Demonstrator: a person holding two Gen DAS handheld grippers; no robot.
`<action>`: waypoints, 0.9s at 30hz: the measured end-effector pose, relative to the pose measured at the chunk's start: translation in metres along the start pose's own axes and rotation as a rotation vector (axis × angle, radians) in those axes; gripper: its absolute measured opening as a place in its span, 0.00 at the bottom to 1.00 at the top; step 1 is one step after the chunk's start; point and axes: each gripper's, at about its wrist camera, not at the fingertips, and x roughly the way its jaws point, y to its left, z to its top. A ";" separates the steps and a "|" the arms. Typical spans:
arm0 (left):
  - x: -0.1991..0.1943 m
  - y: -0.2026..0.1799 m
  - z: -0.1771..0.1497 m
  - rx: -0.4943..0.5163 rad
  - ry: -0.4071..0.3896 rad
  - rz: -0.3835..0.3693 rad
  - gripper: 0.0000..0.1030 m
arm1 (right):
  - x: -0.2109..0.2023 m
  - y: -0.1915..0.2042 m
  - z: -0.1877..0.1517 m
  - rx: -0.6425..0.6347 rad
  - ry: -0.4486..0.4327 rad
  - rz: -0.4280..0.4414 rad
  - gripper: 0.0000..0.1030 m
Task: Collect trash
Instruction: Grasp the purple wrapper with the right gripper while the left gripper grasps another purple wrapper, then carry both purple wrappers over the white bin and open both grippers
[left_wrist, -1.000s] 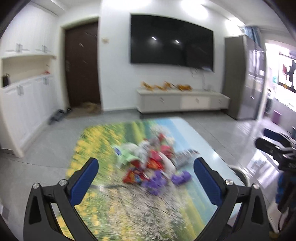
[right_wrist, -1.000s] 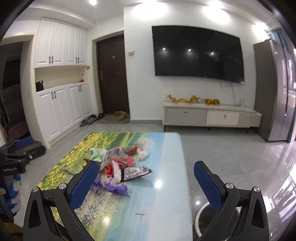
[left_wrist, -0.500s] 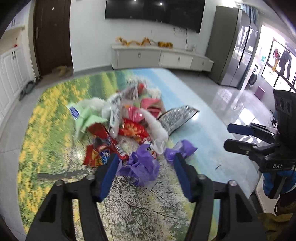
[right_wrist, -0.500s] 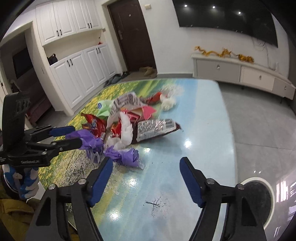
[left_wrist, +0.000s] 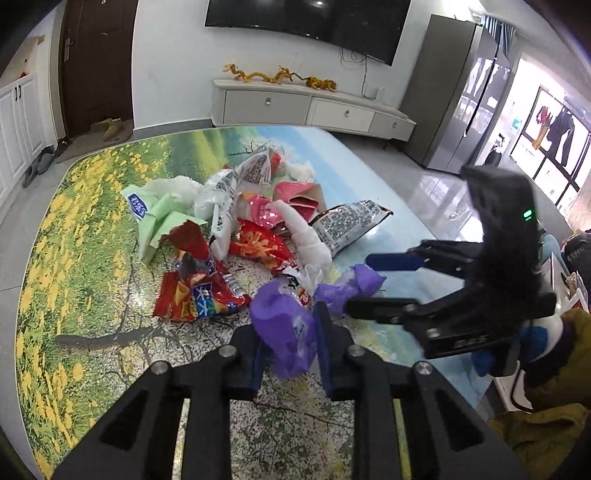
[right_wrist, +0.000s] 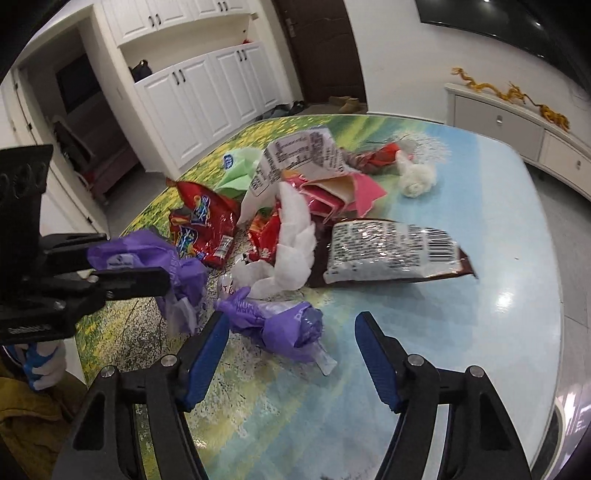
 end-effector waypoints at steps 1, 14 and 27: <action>-0.003 0.000 0.000 0.000 -0.006 -0.001 0.22 | 0.003 0.002 -0.001 -0.013 0.008 0.002 0.62; -0.039 -0.009 -0.002 -0.001 -0.066 0.029 0.21 | -0.018 0.017 -0.015 -0.032 -0.038 -0.004 0.35; 0.001 -0.115 0.066 0.179 -0.005 -0.126 0.21 | -0.138 -0.060 -0.082 0.245 -0.241 -0.233 0.35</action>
